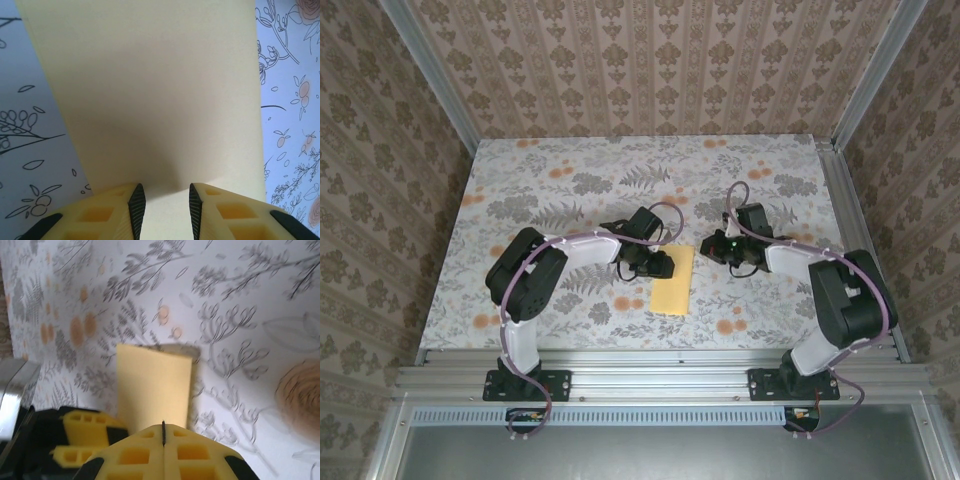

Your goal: Fold a paper plane with a square sheet of paper (pick it up from the middle)

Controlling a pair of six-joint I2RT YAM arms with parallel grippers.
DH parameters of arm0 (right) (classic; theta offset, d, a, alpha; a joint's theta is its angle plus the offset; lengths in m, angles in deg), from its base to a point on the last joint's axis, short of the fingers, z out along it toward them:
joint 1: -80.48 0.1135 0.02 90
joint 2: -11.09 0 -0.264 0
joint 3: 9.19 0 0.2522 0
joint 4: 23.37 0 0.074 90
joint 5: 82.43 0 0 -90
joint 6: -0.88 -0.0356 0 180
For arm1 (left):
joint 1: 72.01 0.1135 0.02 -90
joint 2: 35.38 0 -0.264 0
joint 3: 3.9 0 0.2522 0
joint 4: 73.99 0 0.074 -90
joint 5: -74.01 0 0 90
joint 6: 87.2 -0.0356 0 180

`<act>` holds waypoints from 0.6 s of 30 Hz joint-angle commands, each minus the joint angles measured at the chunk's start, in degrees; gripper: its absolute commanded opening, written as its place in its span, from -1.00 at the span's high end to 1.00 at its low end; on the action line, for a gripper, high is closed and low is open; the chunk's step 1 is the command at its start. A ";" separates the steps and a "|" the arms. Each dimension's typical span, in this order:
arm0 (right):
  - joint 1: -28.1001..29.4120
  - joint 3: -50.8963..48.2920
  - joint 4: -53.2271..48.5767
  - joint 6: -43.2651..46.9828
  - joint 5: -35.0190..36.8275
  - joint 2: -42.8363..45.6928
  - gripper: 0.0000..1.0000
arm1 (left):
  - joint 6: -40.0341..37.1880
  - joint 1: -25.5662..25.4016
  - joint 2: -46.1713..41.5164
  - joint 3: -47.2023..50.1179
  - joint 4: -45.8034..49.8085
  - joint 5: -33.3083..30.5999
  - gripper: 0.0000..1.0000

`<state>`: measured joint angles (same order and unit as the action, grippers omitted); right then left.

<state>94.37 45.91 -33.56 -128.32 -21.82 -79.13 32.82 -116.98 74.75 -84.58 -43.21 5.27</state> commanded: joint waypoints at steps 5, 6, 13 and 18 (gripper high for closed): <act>3.91 -4.59 -4.27 -0.49 -2.52 4.31 0.84 | 1.78 0.37 -0.69 -1.48 4.66 0.37 0.25; 4.40 -5.00 -4.27 -0.76 -2.56 4.63 0.82 | 2.00 0.37 -1.38 -1.47 4.58 0.44 0.24; 8.36 -6.19 -4.92 -1.22 -2.21 4.47 0.66 | 3.15 0.54 -7.19 -1.67 6.08 0.90 0.08; 9.96 -5.86 -6.43 -0.27 -0.25 3.55 0.57 | 3.21 0.64 -11.98 0.66 9.56 -1.50 0.01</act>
<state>103.75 40.43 -37.76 -128.74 -22.85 -75.85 35.29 -116.92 66.09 -85.10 -37.55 5.24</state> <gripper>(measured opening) 0.213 0.490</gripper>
